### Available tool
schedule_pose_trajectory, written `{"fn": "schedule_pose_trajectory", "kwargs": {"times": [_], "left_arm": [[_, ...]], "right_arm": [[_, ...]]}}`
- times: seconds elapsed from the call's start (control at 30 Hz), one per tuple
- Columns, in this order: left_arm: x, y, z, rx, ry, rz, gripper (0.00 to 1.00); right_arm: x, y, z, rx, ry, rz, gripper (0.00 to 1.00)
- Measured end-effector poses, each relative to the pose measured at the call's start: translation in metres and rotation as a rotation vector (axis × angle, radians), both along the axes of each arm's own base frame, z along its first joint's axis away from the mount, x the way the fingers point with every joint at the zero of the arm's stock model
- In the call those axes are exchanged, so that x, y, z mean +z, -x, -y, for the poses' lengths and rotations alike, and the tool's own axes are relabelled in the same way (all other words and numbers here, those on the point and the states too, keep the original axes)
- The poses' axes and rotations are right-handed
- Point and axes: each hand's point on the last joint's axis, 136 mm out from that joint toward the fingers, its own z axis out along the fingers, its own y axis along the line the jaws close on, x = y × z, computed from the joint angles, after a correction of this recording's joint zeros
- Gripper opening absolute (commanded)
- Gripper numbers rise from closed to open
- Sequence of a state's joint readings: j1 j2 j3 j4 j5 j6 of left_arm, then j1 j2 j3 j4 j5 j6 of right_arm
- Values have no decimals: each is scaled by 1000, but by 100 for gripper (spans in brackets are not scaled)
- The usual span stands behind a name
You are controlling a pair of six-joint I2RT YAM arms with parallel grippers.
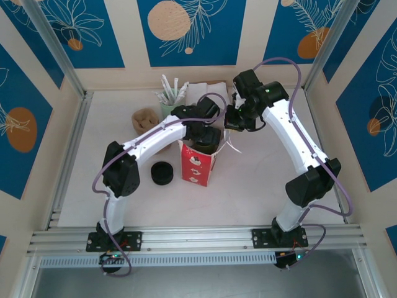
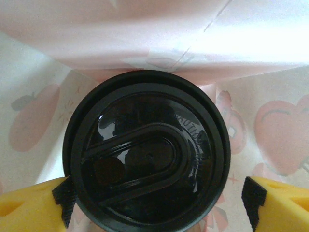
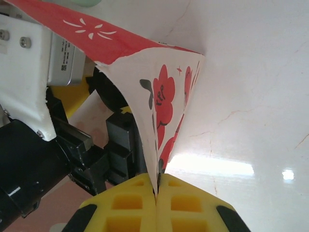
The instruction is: Pack the takeout coffee
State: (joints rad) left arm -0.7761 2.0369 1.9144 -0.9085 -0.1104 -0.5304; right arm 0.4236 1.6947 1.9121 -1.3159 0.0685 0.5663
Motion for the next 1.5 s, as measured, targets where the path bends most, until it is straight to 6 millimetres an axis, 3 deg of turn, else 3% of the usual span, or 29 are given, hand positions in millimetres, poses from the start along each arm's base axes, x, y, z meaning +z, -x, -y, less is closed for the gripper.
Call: {"fn": "schedule_pose_trajectory", "kwargs": {"times": [0.33, 0.7, 0.97, 1.2, 1.5], "left_arm": [[36, 4, -3, 40, 75, 37, 97], [39, 3, -4, 61, 83, 45, 95], [40, 2, -4, 70, 85, 47, 85], [40, 4, 0, 70, 112, 30, 82], [58, 9, 22, 18, 244, 13, 80]], "right_arm": [[2, 0, 0, 17, 21, 18, 0], [6, -4, -4, 24, 12, 48, 0], [6, -4, -4, 24, 12, 48, 0], [6, -4, -4, 27, 13, 49, 0], [6, -6, -1, 19, 11, 48, 0]]}}
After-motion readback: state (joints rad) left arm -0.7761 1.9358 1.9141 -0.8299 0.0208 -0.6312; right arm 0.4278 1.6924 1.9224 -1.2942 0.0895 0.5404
